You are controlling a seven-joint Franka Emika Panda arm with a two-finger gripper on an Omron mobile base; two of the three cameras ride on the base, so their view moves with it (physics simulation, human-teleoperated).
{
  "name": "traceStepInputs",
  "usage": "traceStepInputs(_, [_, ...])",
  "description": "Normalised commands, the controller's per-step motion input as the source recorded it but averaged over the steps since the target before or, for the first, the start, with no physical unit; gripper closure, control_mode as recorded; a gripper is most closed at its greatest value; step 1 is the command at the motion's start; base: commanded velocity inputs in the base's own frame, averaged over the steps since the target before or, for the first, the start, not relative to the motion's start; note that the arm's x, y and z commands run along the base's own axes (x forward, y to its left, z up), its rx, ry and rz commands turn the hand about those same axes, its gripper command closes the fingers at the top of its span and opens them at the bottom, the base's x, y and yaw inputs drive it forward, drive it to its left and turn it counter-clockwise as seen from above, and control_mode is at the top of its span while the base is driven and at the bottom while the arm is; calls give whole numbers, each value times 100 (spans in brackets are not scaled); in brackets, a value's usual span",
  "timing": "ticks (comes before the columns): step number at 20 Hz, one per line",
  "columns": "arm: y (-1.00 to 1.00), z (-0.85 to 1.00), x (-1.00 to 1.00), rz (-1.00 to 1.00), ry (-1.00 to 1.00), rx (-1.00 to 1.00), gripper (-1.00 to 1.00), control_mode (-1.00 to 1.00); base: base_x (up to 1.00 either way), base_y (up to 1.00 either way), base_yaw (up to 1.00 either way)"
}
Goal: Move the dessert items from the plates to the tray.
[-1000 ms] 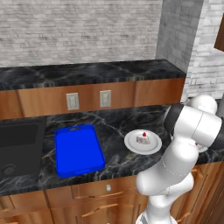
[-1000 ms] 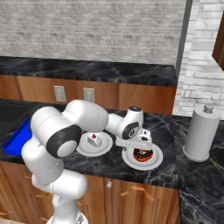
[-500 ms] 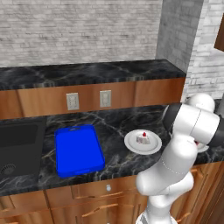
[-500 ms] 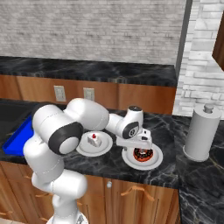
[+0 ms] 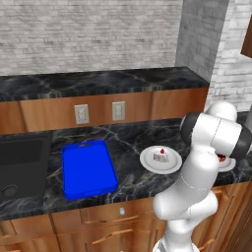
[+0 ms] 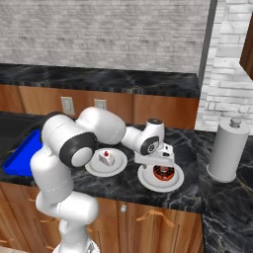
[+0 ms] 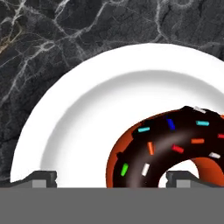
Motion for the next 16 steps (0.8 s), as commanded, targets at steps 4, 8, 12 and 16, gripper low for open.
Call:
traceStepInputs(4, [-19,-15,-2,0,0,0,-100,-100,0,0,0])
traceStepInputs(8, [-4,-22,-9,0,0,0,-100,-100,0,0,0])
traceStepInputs(12, [0,-17,-3,0,0,0,-100,-100,0,0,0])
traceStepInputs(16, [0,-2,0,0,0,0,100,-100,0,0,0])
